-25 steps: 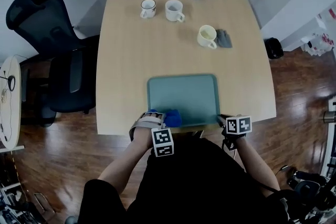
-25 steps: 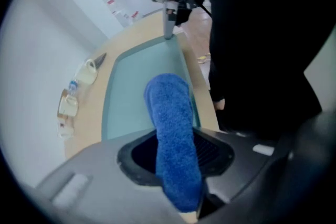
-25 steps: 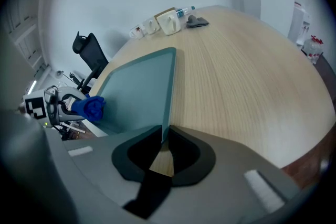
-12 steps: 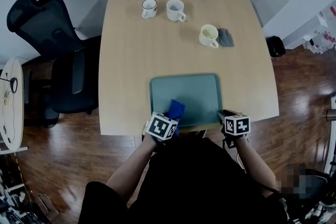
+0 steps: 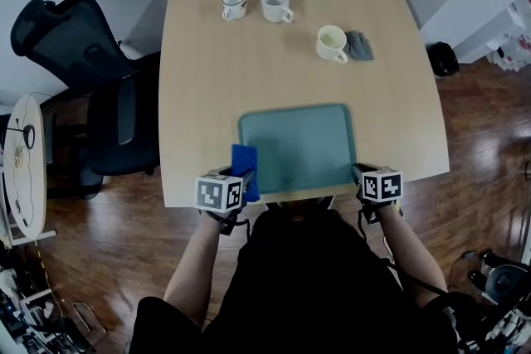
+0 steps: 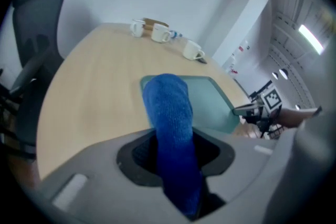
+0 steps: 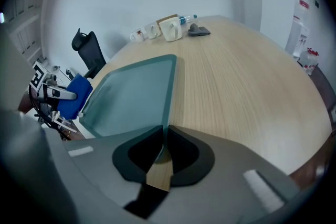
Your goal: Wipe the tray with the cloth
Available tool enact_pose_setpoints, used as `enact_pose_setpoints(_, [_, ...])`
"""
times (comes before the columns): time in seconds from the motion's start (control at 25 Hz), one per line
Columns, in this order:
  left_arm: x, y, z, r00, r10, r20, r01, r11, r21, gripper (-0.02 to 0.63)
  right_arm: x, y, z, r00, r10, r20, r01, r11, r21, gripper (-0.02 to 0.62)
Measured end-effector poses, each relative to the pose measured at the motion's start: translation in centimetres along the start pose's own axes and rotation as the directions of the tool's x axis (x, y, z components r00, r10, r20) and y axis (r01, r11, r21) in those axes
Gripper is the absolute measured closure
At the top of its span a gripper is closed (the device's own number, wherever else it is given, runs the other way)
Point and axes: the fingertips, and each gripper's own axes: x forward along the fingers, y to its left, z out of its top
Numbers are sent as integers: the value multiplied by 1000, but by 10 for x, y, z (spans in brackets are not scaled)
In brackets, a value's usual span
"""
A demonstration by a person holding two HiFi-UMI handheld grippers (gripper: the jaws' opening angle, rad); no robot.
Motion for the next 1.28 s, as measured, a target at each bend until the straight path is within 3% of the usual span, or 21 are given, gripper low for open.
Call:
enact_pose_setpoints(0.12, [-21,57,-8,996,89,-4,-89,993,-78,462,0,-1,-2,1000,22,10,-22,1000,17,558])
enact_pose_setpoints(0.24, [-21,100,-22,990,131,-42,-136,982,-131,460,-2,-1,-3,1000,20,15,-20,999,26,555])
enact_pose_setpoints(0.4, [-13,128,-30,987,160,-35,-163,962,-218,430,-23,-7,7,996,-58,63,56,998,29,546])
enact_pose_setpoints(0.6, [-33,138,-25,973,225,54,-207,951,-230,318,-75,-4,35,957,-192,216,180,981,71,552])
enact_pose_setpoints(0.72, [-70,147,-20,953,262,156,-217,941,-259,262,-102,11,45,931,-208,301,186,978,100,552])
enact_pose_setpoints(0.8, [-103,148,-17,931,281,232,-219,941,-259,258,-114,23,44,921,-193,338,171,981,94,552])
enact_pose_setpoints(0.88, [-137,132,-14,907,273,321,-214,955,-207,268,-124,36,41,914,-172,367,159,985,66,554])
enact_pose_setpoints(1.0, [-176,70,-11,872,197,448,-183,980,-75,478,-144,58,42,896,-118,428,139,990,-18,589])
enact_pose_setpoints(1.08, [-186,11,-14,850,130,510,-140,990,-18,578,-164,73,46,874,-57,483,102,993,-67,589])
enact_pose_setpoints(1.2, [-191,-82,-23,789,48,612,-80,997,25,603,-204,92,44,817,54,575,14,993,-114,589])
enact_pose_setpoints(1.28, [-195,-141,-32,737,30,675,-102,992,68,603,-233,100,30,773,123,623,-38,988,-148,589])
